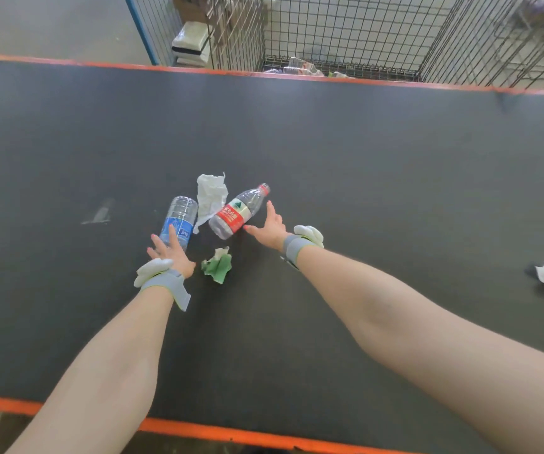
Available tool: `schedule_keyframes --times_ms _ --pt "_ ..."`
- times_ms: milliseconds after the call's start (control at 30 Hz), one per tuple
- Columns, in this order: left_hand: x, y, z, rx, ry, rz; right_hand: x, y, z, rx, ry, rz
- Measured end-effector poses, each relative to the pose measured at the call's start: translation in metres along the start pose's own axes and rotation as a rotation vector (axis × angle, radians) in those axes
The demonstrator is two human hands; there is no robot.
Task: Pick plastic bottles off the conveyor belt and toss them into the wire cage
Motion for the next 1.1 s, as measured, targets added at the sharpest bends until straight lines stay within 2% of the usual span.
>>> schedule_keyframes --times_ms 100,200,267,400,467,633,733,800,833,900,1000,1100 --pt "0.001 0.026 0.005 -0.029 0.027 -0.059 0.010 -0.006 0.013 -0.052 0.096 0.231" --pt "0.015 0.065 0.016 -0.094 0.031 -0.152 0.034 0.000 0.024 -0.122 0.245 0.360" --pt "0.022 0.097 0.025 -0.140 -0.004 -0.251 0.055 0.012 0.030 -0.168 0.331 0.357" --pt "0.035 0.170 0.042 -0.215 -0.112 -0.620 0.095 0.024 0.049 -0.247 0.391 0.355" --pt "0.053 0.214 0.055 -0.236 -0.127 -0.764 0.127 0.010 0.073 -0.209 0.415 0.411" --pt "0.110 0.304 0.109 -0.128 -0.165 -1.021 0.211 -0.049 0.149 -0.142 0.469 0.692" --pt "0.204 0.386 0.153 -0.282 -0.214 -1.259 0.295 -0.118 0.209 -0.006 0.495 0.873" --pt "0.255 0.428 0.156 -0.444 -0.321 -1.264 0.329 -0.156 0.228 0.070 0.436 0.932" --pt "0.266 0.442 0.165 -0.462 -0.320 -1.255 0.339 -0.165 0.244 0.084 0.417 0.939" --pt "0.260 0.446 0.177 -0.387 -0.255 -1.203 0.338 -0.162 0.257 0.096 0.413 0.872" --pt "0.212 0.428 0.168 -0.315 -0.193 -0.936 0.309 -0.127 0.243 0.083 0.409 0.681" --pt "0.160 0.397 0.151 -0.289 -0.196 -0.543 0.271 -0.092 0.225 0.032 0.362 0.541"
Point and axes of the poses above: each hand's wrist, its own z-axis towards the middle knuckle, its own x-axis out of the back of the hand, y = z × x, the point moved 9 cm from there along z, towards the middle knuckle, and after that the axes turned 11 degrees about z, right-handed, at the moved point
